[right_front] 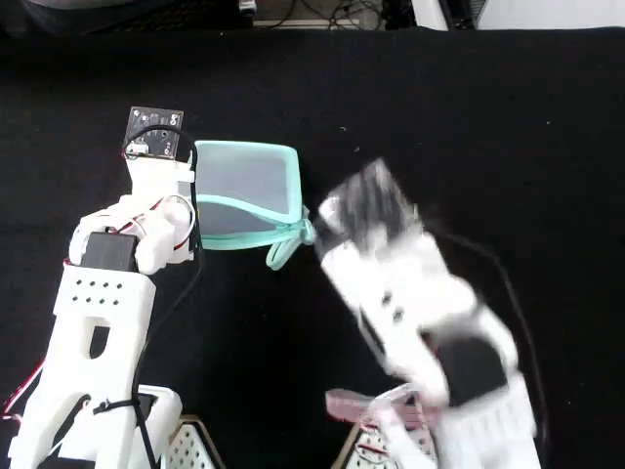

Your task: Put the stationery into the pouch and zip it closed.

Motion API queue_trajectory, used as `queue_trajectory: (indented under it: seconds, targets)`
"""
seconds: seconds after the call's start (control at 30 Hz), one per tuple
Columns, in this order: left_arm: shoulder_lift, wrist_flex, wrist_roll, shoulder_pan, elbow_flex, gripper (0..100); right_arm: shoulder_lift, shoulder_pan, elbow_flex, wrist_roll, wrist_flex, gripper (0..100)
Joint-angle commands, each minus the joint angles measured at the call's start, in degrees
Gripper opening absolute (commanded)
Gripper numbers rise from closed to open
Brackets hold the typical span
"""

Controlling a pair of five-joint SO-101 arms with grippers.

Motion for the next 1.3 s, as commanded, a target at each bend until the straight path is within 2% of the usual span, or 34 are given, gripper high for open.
queue_trajectory:
  seconds: [0.0,0.2,0.43,0.7,0.87,1.03,1.27]
  targets:
    - [1.05,0.00,0.09,-0.57,0.57,3,-7.16,-8.62,3.65,-0.18,-11.16,1.2]
    - [1.05,0.00,0.09,-0.92,0.57,3,-5.41,-15.03,14.29,0.00,-31.12,1.2]
    - [1.05,0.00,0.09,-0.92,0.48,3,-2.24,-20.13,15.96,-0.18,-36.04,1.2]
    - [1.05,0.00,0.18,-1.01,0.48,3,9.45,-19.60,21.14,0.18,-54.68,1.2]
    - [1.05,0.09,0.18,-1.01,0.48,3,17.98,-14.68,21.76,0.09,-62.24,1.2]
    - [1.05,0.09,0.18,-1.01,0.48,3,23.78,-10.81,22.29,-0.09,-64.00,1.2]
    - [1.05,0.09,0.18,-1.01,0.48,3,25.27,-10.73,26.59,0.18,-63.82,1.2]
